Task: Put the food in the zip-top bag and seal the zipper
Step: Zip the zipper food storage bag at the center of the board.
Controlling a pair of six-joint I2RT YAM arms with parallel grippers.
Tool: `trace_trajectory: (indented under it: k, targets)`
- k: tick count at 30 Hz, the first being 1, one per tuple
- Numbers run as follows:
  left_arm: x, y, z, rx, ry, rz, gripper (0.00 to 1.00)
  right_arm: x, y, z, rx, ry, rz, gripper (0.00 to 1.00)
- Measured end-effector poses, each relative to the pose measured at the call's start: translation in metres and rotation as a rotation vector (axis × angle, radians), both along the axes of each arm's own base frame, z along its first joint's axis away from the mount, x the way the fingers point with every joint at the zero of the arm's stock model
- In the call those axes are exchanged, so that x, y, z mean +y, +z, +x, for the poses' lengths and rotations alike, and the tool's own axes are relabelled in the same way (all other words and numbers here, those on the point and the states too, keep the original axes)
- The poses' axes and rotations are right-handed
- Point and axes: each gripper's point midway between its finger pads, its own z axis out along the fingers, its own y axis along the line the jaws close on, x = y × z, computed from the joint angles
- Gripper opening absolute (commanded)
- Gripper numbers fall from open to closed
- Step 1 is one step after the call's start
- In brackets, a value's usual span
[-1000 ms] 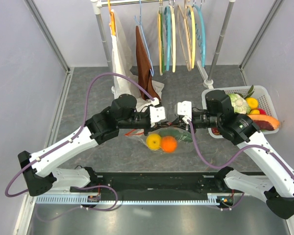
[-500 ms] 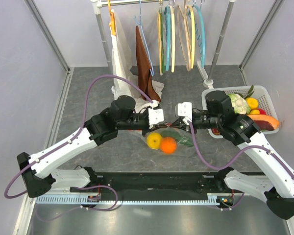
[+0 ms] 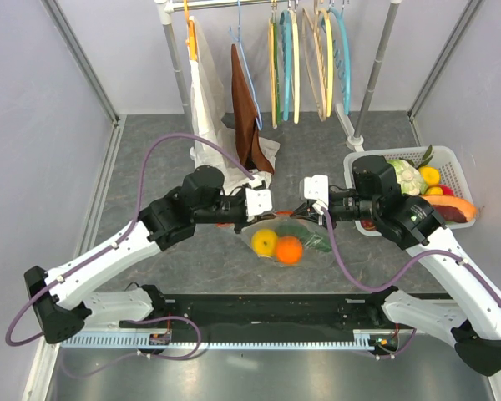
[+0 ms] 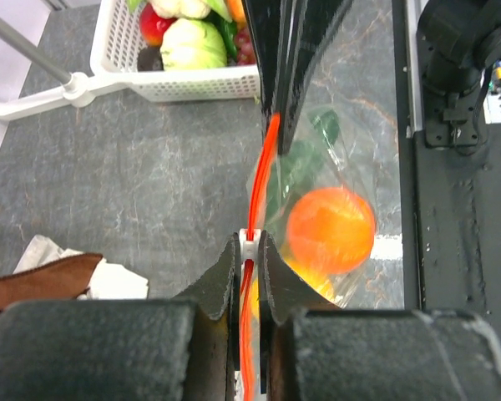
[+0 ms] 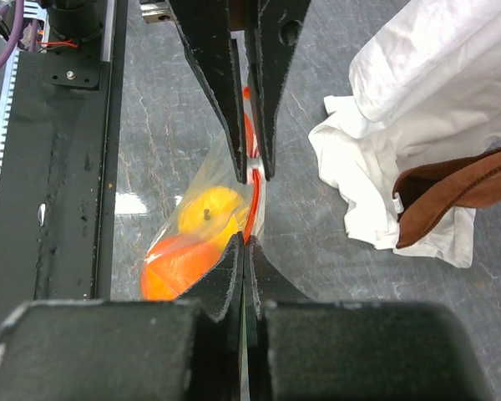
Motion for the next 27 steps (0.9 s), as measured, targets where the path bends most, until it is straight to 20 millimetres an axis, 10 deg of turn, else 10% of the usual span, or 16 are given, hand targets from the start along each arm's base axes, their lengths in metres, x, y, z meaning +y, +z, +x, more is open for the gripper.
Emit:
trace_trajectory:
  k: [27]
  targets:
    - [0.071,-0.08,-0.001,-0.048,0.097,0.189,0.02,-0.004,-0.001,0.006,-0.025,-0.033,-0.019,0.0]
